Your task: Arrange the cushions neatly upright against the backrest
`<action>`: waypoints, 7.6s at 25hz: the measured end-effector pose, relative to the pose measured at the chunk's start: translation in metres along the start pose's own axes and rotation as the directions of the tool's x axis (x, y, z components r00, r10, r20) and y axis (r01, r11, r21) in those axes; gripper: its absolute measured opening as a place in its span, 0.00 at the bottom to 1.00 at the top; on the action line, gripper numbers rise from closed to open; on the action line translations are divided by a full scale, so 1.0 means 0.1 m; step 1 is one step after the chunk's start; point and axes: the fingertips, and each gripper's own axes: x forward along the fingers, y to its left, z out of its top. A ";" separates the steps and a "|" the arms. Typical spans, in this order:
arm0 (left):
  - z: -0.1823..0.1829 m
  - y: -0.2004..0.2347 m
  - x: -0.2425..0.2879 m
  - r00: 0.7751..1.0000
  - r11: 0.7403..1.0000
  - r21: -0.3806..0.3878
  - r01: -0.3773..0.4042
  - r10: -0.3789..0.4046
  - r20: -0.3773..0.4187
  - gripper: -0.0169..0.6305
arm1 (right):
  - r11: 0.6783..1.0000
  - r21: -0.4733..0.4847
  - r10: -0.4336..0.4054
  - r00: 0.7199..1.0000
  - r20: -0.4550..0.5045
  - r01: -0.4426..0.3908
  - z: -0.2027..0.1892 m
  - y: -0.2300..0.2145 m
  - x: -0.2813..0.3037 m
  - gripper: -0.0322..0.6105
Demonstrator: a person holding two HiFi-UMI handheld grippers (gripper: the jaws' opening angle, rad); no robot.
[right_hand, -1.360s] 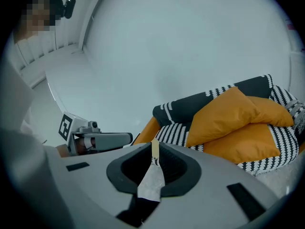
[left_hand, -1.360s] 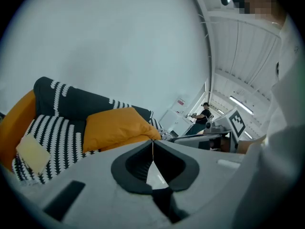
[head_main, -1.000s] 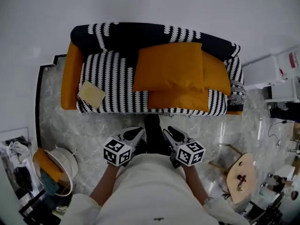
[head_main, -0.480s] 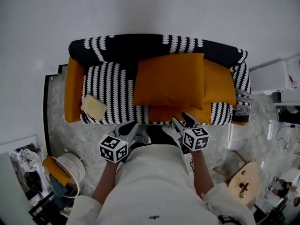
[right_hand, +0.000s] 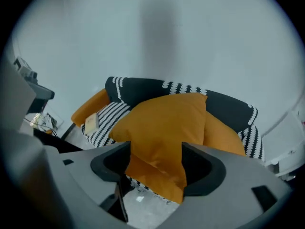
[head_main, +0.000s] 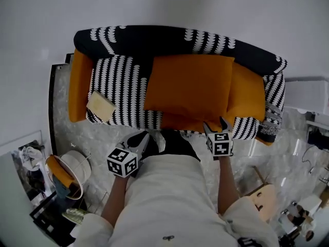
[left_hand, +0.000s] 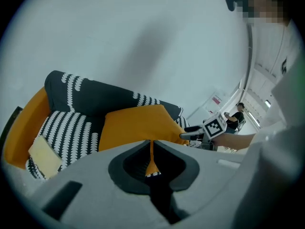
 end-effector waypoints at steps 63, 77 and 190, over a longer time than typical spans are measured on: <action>0.80 2.64 -1.48 0.987 0.995 -0.100 -0.026 0.041 0.153 0.05 | 0.605 0.312 0.639 0.681 0.358 -0.732 2.82 3.67 0.65 0.08; 0.76 3.09 -1.80 0.993 0.995 -0.093 -0.037 0.047 0.105 0.05 | 0.319 0.457 0.678 0.537 0.502 -0.830 3.10 3.90 1.95 0.08; 0.50 -1.83 0.75 0.821 0.764 0.342 0.547 -0.570 -0.039 0.05 | 0.949 0.296 -0.035 0.895 0.446 -0.110 -0.11 0.23 -1.52 0.06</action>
